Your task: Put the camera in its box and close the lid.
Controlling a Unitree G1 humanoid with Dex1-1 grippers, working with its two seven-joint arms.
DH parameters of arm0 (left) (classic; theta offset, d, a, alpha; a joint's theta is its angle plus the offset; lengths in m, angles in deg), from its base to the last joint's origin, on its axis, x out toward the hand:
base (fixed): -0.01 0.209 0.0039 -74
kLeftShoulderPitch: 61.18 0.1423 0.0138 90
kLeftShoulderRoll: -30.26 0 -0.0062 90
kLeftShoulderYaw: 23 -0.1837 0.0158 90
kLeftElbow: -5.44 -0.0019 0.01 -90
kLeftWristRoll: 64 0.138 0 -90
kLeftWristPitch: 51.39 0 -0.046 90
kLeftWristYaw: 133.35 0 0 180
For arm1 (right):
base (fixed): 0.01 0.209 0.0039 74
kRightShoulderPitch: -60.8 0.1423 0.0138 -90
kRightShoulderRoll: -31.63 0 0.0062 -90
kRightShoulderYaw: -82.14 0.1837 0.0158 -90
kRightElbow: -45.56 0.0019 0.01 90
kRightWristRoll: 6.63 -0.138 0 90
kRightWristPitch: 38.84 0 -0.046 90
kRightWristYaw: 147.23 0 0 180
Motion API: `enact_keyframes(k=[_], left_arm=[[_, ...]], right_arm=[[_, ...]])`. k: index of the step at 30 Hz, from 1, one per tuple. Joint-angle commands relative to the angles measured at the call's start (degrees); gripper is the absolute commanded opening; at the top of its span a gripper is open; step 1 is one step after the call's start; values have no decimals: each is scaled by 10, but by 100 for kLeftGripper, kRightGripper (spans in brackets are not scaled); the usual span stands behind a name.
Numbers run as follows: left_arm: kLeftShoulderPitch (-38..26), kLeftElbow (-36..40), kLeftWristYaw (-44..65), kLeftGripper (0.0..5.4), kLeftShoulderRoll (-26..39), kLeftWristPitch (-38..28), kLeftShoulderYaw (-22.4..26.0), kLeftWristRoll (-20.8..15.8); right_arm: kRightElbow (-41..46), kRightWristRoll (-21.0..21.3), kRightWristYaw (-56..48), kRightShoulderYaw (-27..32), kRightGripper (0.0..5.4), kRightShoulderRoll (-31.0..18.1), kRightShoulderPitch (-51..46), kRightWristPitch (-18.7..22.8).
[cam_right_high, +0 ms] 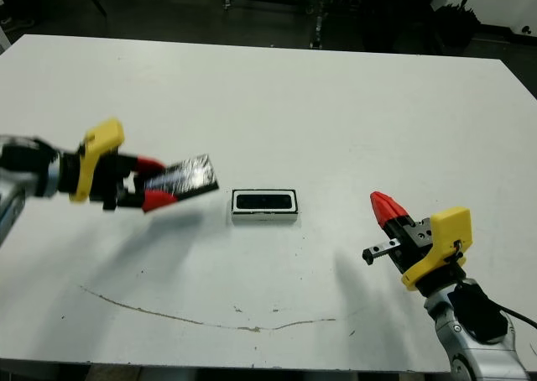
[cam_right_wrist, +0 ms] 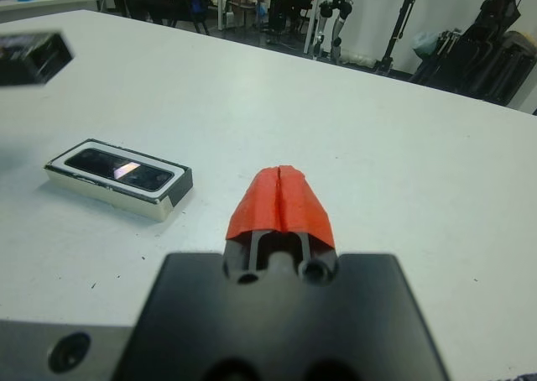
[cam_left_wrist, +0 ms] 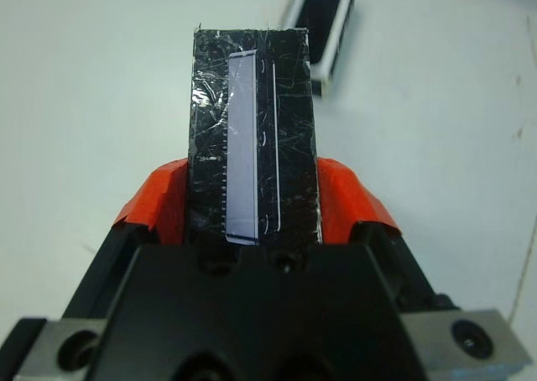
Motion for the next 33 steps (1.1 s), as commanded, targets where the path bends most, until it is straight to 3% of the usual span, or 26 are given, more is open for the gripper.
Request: enact_keyframes(k=[1, 7, 14, 33], left_arm=[[-36, -46, 16, 316, -29, -19, -34, 23], [-74, -109, 44, 316, -77, -42, -75, 50], [-77, -149, 63, 316, -106, -85, -102, 82], [-47, -146, 72, 316, -124, -74, -108, 99]], right_arm=[[-5, 4, -1, 2, 0, -9, -2, -2], [-7, 0, -2, 1, 0, -6, -1, -2], [-6, 0, -3, 2, 0, -7, -5, -6], [-7, -5, -2, 0, 0, -2, -7, -3]])
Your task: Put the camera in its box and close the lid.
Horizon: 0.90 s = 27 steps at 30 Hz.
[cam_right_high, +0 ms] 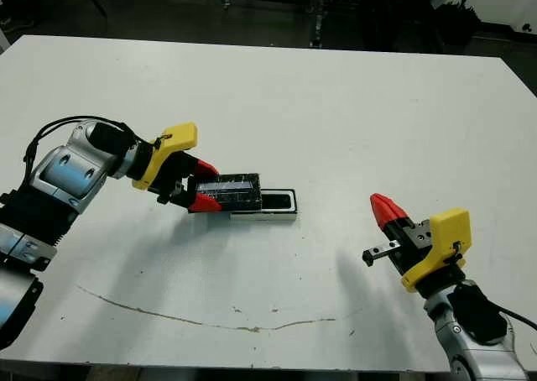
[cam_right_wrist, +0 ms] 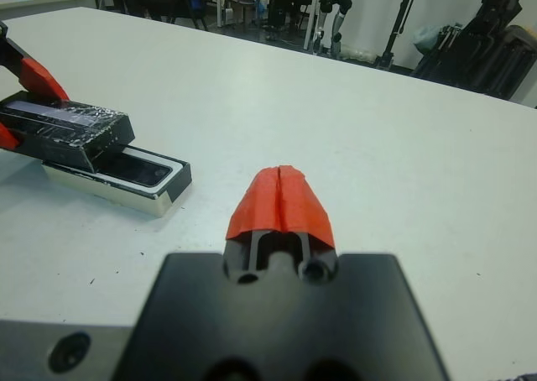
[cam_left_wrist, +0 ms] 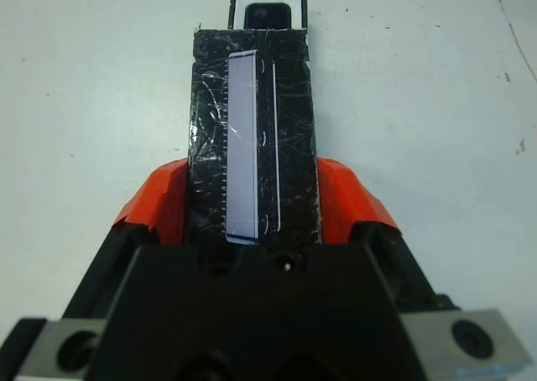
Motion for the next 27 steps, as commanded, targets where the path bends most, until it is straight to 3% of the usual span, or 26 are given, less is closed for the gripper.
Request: enact_keyframes(k=[1, 6, 27], left_arm=[[21, -1, -2, 316, -6, -16, -11, 11], [26, -4, -6, 316, -18, -6, -15, 12], [37, -56, -23, 316, -62, -93, -38, 42]], right_arm=[[-2, -5, -1, 2, 0, -3, -4, -1], [4, -3, 3, 5, 0, -5, -7, 5], [4, -4, 3, 8, 0, -7, -6, 6]])
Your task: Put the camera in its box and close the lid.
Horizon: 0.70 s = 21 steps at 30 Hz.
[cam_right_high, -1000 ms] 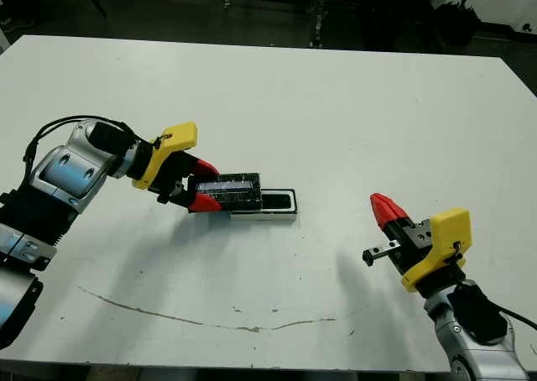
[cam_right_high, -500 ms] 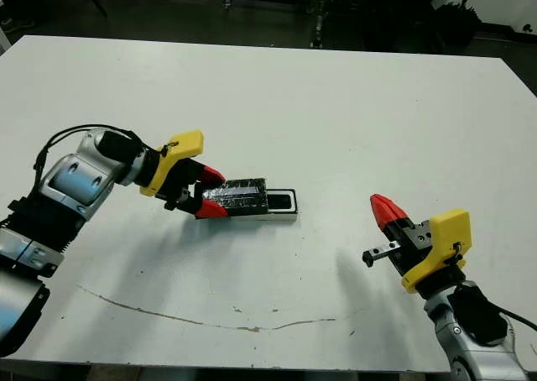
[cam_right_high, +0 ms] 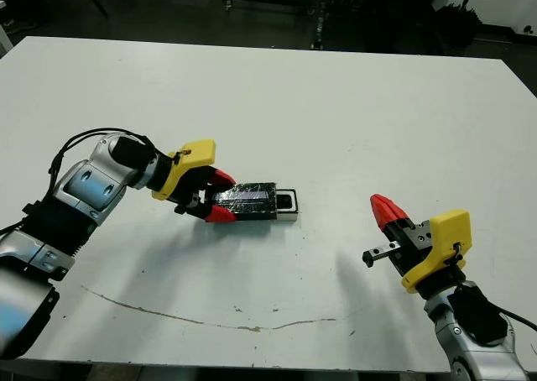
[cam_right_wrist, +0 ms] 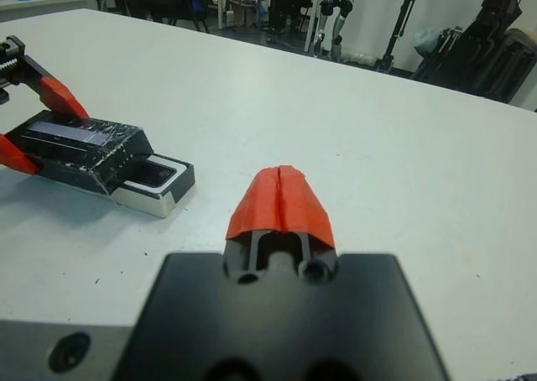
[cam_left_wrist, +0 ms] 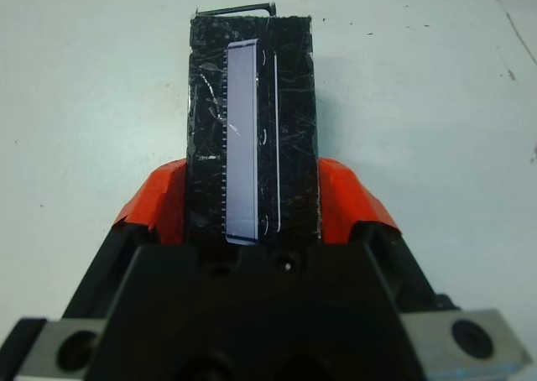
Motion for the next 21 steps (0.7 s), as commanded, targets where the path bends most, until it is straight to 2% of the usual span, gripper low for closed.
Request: enact_keyframes(k=[1, 12, 18, 21], left_arm=[[21, -34, -5, 316, -18, -7, -20, 20], [13, -80, -24, 314, -39, -24, -5, 24], [7, -100, -25, 313, -51, 31, 15, 10], [4, -109, -24, 313, -52, 33, 22, 7]], right_arm=[[-1, -9, 0, 8, 0, -6, -2, 6], [-4, -6, -4, 10, 0, -8, -7, -5], [-1, -14, -5, 12, 0, -7, -9, 4], [-2, -13, -8, 11, 0, -10, -10, -1]])
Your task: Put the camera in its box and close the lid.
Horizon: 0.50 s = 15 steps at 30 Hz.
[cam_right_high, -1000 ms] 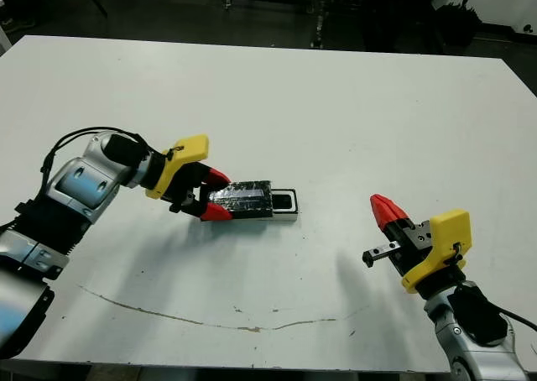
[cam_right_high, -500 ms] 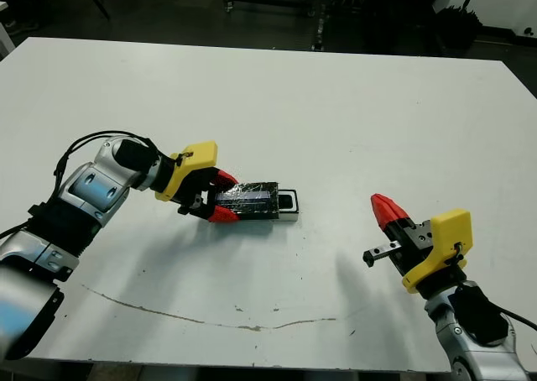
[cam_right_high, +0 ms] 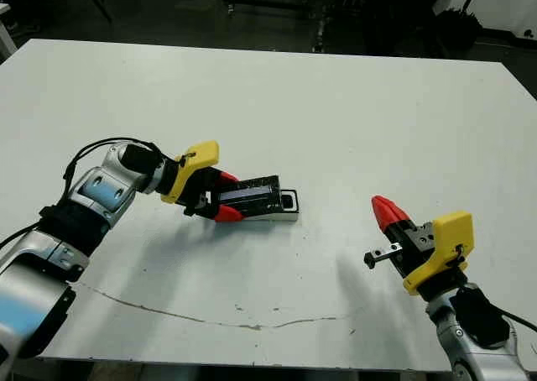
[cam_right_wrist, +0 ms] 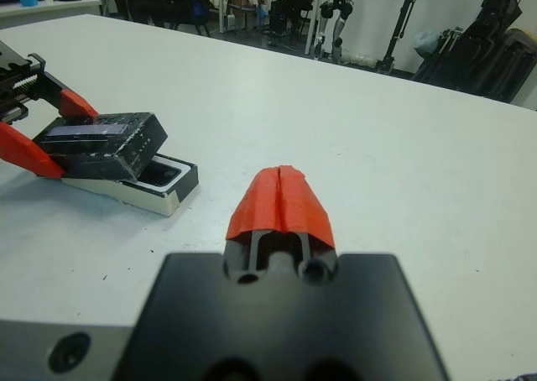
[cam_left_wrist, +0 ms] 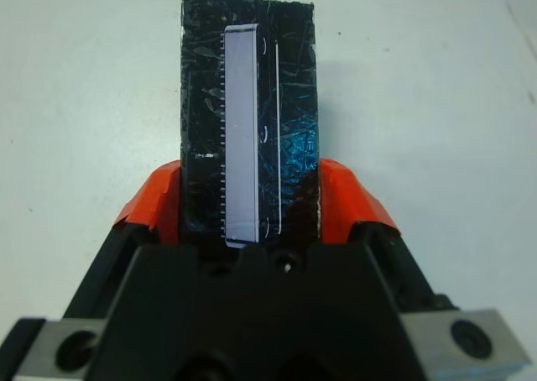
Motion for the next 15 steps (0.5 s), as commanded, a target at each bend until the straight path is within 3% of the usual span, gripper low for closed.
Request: enact_keyframes(k=[1, 15], left_arm=[[13, -30, -7, 313, -10, 21, -7, 12], [-63, -111, 11, 313, -43, 24, -35, 46]], right_arm=[[-2, -1, -3, 5, 0, -9, -2, -1], [0, 0, 0, 2, 0, -3, -3, 1]])
